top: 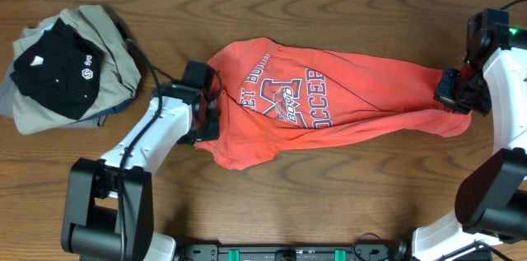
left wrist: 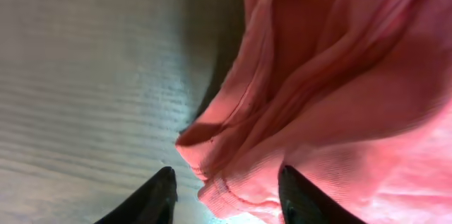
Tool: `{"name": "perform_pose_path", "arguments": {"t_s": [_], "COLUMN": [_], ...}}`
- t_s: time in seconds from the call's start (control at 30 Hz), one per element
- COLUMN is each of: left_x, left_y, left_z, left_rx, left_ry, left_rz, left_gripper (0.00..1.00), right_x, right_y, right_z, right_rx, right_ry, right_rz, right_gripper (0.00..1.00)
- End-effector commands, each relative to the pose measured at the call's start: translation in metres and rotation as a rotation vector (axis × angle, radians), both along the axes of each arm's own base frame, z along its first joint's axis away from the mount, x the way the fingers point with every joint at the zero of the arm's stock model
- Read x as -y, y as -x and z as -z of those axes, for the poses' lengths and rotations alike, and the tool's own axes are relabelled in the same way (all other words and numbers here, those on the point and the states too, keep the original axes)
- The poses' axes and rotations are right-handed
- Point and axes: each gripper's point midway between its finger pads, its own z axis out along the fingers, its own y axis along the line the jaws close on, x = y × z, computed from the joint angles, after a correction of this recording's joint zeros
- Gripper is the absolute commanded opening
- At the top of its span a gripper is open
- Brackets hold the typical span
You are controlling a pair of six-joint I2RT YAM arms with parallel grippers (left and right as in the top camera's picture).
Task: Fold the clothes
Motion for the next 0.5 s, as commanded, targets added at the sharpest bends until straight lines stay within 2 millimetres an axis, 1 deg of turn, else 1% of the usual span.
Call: {"name": "perform_pose_path", "arguments": {"t_s": [0.0, 0.03, 0.1, 0.13, 0.23, 0.33, 0.37, 0.4, 0.47], "left_x": [0.002, 0.004, 0.009, 0.011, 0.012, 0.014, 0.019, 0.026, 0.059], "left_y": [0.008, 0.009, 0.009, 0.01, 0.009, 0.008, 0.007, 0.007, 0.005], "left_z": [0.008, 0.008, 0.008, 0.008, 0.005, -0.003, -0.008, -0.014, -0.032], "left_rx": [-0.036, -0.039, -0.043, -0.045, -0.045, -0.044, -0.046, -0.048, -0.044], "left_ry": [0.018, 0.03, 0.059, 0.07, 0.078, 0.086, 0.11, 0.153, 0.345], "left_rz": [-0.013, -0.012, -0.01, -0.01, -0.009, -0.008, -0.006, -0.002, 0.03], "left_gripper": [0.36, 0.26, 0.11, 0.06, 0.06, 0.06, 0.06, 0.06, 0.06], "right_x": [0.003, 0.003, 0.003, 0.003, 0.003, 0.003, 0.003, 0.003, 0.003], "right_y": [0.002, 0.002, 0.002, 0.002, 0.002, 0.002, 0.002, 0.002, 0.002], "right_z": [-0.001, -0.001, -0.001, -0.001, -0.001, -0.001, -0.001, -0.001, -0.001], "right_rx": [-0.005, -0.005, -0.006, -0.006, -0.006, -0.005, -0.005, -0.005, -0.005], "right_ry": [0.013, 0.013, 0.013, 0.013, 0.013, 0.013, 0.013, 0.013, 0.013], "right_rz": [-0.011, -0.011, -0.01, -0.011, -0.011, -0.011, -0.011, -0.011, -0.01], "right_gripper": [0.01, 0.01, 0.01, 0.01, 0.01, 0.01, 0.01, 0.01, 0.01]}}
